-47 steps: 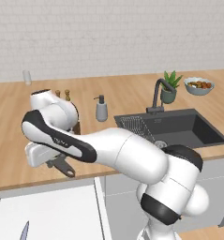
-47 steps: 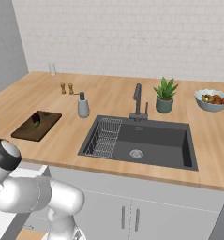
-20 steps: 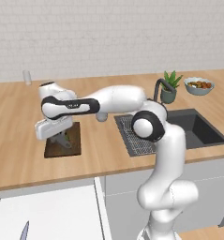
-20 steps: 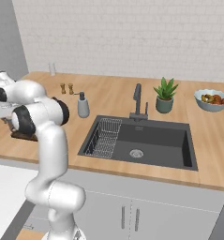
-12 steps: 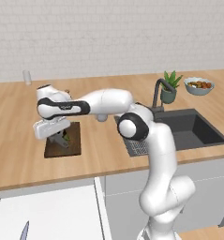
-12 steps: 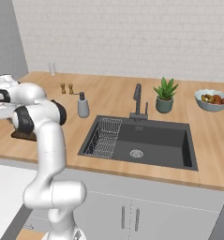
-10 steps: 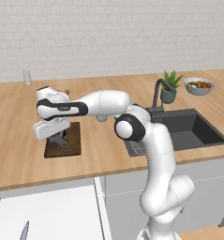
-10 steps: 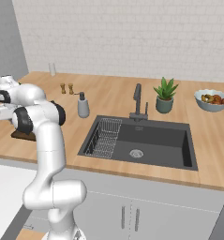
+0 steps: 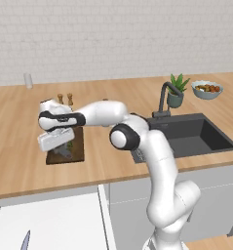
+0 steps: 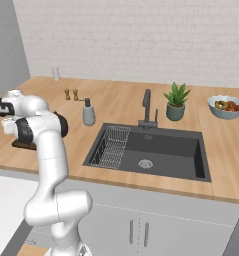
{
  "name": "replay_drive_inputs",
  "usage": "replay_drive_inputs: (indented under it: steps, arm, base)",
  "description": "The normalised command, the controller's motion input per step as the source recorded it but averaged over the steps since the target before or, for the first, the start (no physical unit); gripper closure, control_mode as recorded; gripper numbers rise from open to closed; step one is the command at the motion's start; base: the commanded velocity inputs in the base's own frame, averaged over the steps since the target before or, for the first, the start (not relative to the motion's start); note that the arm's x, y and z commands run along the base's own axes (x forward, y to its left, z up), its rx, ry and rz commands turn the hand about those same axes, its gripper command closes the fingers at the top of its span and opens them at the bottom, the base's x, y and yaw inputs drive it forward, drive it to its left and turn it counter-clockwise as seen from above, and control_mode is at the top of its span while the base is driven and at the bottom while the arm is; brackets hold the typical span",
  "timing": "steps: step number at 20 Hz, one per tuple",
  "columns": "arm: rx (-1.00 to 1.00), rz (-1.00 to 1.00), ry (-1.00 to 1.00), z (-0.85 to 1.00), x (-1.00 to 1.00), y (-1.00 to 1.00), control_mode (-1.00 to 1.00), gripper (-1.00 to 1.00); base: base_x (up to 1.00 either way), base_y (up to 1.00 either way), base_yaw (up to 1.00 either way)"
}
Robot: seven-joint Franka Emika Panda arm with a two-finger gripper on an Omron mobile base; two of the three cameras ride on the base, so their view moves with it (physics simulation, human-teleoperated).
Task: Place the appropriate cutting tool for cutting the eggplant skin on the cutting board.
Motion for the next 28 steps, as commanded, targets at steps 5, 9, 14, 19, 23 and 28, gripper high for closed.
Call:
replay_drive_inputs:
  steps: [5, 9, 14, 19, 23, 28]
  arm:
    - [0.01, 0.00, 0.06, -0.37, 0.28, -0.04, -1.00, 1.00]
    - [0.00, -0.02, 0.08, -0.44, 0.07, 0.00, -1.00, -1.00]
    - [0.02, -0.01, 0.01, -0.02, -0.23, -0.11, -1.00, -1.00]
    - [0.09, -0.01, 0.00, 0.18, -0.79, -0.56, -1.00, -1.00]
    - [0.07, -0.02, 0.00, 0.34, -0.55, -0.56, -1.00, -1.00]
    - [0.04, -0.03, -0.02, 0.26, -0.25, -0.50, -1.00, -1.00]
  base:
    - [0.00, 0.00, 0.00]
    - [0.00, 0.00, 0.00]
    - [0.00, 0.00, 0.00]
    - [0.00, 0.00, 0.00]
    - [0.00, 0.00, 0.00]
    - [0.00, 0.00, 0.00]
